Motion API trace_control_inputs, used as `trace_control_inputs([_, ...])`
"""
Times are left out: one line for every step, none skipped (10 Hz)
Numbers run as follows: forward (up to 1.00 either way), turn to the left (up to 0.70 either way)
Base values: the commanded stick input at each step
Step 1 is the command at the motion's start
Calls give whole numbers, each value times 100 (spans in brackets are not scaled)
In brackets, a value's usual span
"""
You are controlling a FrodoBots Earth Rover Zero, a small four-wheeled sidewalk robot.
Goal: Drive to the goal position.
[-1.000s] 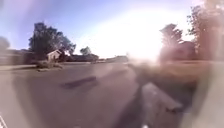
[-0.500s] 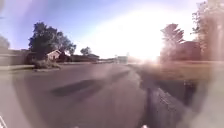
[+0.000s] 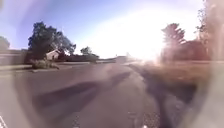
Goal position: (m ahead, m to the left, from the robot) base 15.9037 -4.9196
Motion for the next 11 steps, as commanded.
trace_control_inputs([100,2])
trace_control_inputs([100,2])
trace_control_inputs([100,1])
trace_control_inputs([100,1])
trace_control_inputs([100,1])
trace_control_inputs([100,0])
trace_control_inputs([100,-15])
trace_control_inputs([100,-28])
trace_control_inputs([100,-33])
trace_control_inputs([100,-37])
trace_control_inputs([100,-17])
